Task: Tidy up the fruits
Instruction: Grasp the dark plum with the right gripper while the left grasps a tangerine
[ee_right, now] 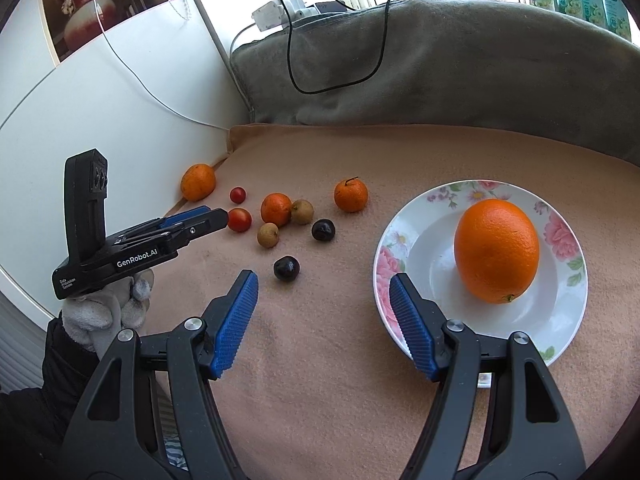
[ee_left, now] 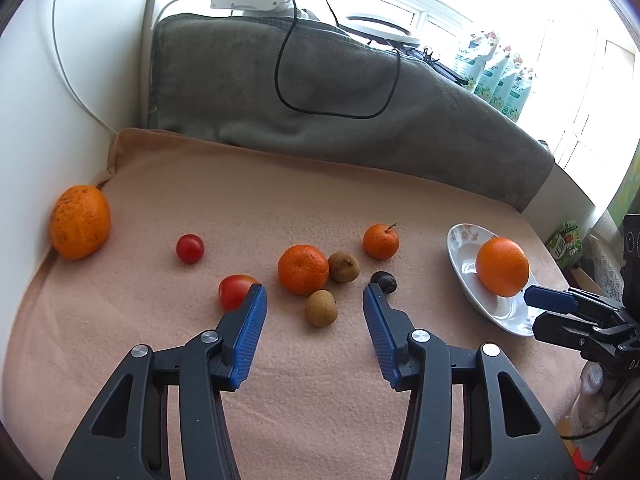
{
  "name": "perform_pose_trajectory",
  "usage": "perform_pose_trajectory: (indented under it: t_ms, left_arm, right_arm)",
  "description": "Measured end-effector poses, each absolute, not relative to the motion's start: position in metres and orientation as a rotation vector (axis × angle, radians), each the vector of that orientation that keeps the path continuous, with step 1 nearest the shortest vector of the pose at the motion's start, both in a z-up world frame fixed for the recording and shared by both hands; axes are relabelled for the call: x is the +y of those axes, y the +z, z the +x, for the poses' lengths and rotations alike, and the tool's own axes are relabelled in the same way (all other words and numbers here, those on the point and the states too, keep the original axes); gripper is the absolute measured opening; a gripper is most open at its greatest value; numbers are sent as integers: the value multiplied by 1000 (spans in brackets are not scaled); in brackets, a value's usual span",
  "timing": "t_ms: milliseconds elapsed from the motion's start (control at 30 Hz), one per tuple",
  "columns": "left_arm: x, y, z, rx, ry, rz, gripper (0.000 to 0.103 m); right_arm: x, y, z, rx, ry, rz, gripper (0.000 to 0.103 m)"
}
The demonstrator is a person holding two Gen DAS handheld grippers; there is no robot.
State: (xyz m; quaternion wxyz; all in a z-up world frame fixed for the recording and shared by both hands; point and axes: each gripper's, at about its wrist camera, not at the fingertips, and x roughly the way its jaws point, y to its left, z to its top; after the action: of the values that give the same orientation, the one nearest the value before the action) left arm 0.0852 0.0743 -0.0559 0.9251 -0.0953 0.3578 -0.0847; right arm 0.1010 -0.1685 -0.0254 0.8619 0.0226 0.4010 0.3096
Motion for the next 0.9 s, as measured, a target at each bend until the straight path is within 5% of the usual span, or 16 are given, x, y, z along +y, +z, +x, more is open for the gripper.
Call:
perform_pose_trajectory:
  t_ms: [500,900]
  left_arm:
    - [74,-65,125,827,-209,-164,44]
    - [71,-74,143,884,-220,-137,44]
  right_arm:
    - [-119,-55,116,917,664,-14,50]
    - [-100,-68,122,942,680,-37,45]
